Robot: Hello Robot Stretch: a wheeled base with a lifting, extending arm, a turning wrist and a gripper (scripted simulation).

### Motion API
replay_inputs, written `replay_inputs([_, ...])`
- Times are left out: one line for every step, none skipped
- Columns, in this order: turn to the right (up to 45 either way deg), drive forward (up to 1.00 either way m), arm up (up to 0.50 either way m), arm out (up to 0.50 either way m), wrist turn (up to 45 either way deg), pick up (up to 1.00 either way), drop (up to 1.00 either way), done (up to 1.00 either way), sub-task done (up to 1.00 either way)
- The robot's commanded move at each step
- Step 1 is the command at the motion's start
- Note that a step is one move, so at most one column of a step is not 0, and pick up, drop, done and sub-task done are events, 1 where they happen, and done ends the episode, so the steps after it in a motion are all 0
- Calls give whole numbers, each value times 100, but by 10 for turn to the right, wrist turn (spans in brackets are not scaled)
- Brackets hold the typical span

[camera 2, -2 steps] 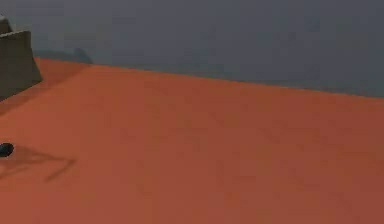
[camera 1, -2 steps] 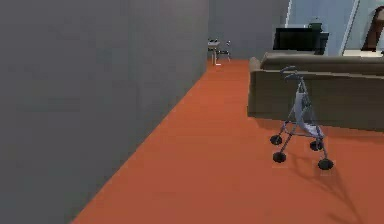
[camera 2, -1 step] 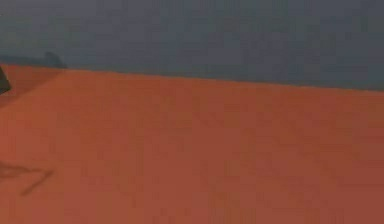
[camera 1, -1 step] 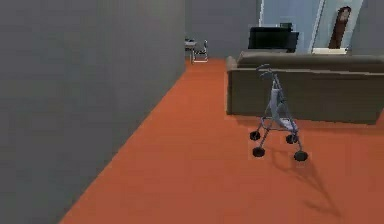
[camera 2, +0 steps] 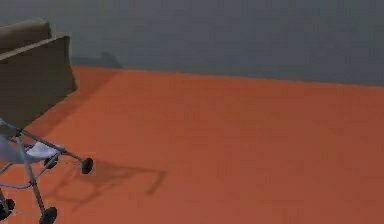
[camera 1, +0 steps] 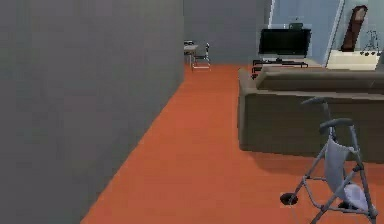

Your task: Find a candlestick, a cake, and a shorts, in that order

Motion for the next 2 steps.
replay_inputs([0,100,0,0,0,0,0,0,0])
replay_inputs([0,100,0,0,0,0,0,0,0])
